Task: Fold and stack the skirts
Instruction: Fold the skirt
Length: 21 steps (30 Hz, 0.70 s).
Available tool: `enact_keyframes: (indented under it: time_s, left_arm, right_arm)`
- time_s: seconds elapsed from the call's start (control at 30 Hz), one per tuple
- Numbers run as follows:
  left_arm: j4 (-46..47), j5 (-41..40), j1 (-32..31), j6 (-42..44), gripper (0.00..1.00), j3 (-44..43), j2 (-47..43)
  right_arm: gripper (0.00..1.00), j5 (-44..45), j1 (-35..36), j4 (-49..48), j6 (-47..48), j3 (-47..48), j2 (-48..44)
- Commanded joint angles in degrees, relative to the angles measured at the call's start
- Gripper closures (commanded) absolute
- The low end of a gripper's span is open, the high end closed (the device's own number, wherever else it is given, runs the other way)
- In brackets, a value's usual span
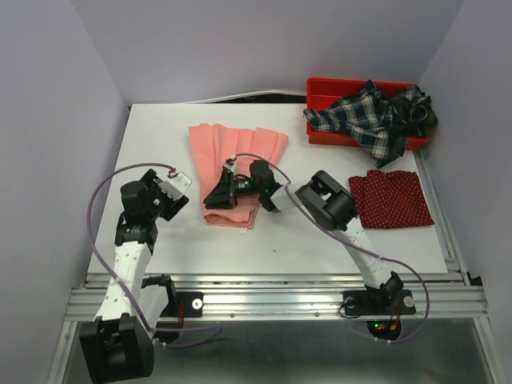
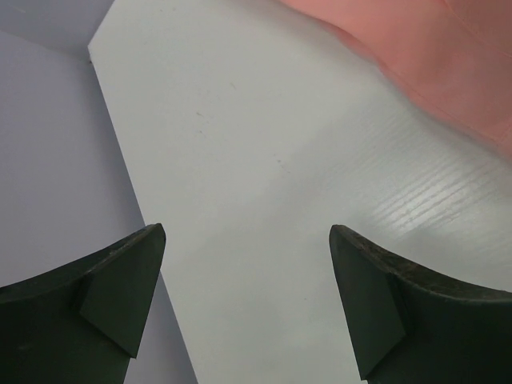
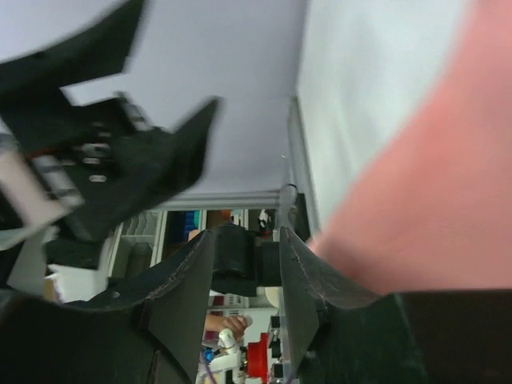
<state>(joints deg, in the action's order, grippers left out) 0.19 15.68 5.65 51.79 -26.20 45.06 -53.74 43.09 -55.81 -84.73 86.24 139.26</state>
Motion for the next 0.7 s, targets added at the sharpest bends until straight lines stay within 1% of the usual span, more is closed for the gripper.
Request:
enact_keyframes:
  time_s: [0.0,0.03,0.07,0.13,0.2,0.23,0.27,0.33,0.37,0.4,0.43,0.47,0.5,0.53,0.6,0.67]
  left_arm:
    - [0.7,2.3,1.6,-3.5,0.04,-5.1,3.2]
    - [0.7,2.5,1.8,-3.1,0.04,-5.4,3.3]
    - [0.3,2.6,1.9,-2.5,0.04,-5.4,3.3]
    - [-0.1,3.1,1.9,-0.2,0.04,-5.1,2.8]
    - [-4.4,4.4,1.9,2.9,0.04,-5.3,2.9]
    - [-6.2,6.1,1.8,6.9,0.04,-5.4,3.1]
    - [-11.4,7.4,1.9,10.1,0.04,-5.5,3.1]
    - [-16.8,11.1,1.9,18.4,0.04,-4.3,2.4]
    - [-19.6,11.6,1.9,27.2,0.02,-3.2,1.8]
    - [-19.6,11.7,1.9,31.0,0.02,-1.6,0.0]
    - [-19.0,11.3,1.9,34.1,0.02,1.9,-1.0]
    - [-16.6,11.0,1.9,39.3,0.02,3.6,-1.6]
    - [-14.2,10.6,1.8,41.8,0.02,6.7,-2.4]
    - [-14.2,10.6,1.7,44.0,0.02,7.9,-2.5]
    - [-10.4,10.2,1.0,47.4,0.02,9.7,-1.0]
    - [-7.5,10.2,-0.2,47.8,0.02,10.5,0.8]
  right_arm:
    - [0.57,0.7,3.4,-0.3,-1.7,-0.5,5.5]
    - [0.57,1.4,3.4,2.0,-0.3,-0.6,6.1]
    - [0.60,1.9,3.4,6.0,2.4,-0.7,7.7]
    - [0.64,3.6,3.4,10.5,6.2,-0.5,9.1]
    - [0.64,4.9,3.4,18.5,11.2,2.5,10.5]
    - [0.64,5.1,3.4,21.2,12.7,4.2,10.7]
    - [0.63,5.0,3.4,22.4,13.4,5.5,10.7]
    - [0.61,3.9,3.4,22.4,14.0,8.9,9.6]
    - [0.57,3.6,2.9,22.3,14.2,9.7,8.8]
    - [0.55,3.0,2.2,22.3,14.2,10.9,7.7]
    - [0.52,1.8,2.2,22.2,14.3,11.5,5.4]
    - [0.49,1.3,1.5,22.2,15.0,11.9,4.2]
    - [0.46,0.5,0.8,22.2,15.6,12.2,1.3]
    - [0.45,0.3,0.8,22.2,15.5,12.1,-0.1]
    - [0.45,-0.3,-0.8,22.3,15.6,12.2,-2.4]
    - [0.45,-0.8,-1.7,22.3,16.0,10.5,-5.6]
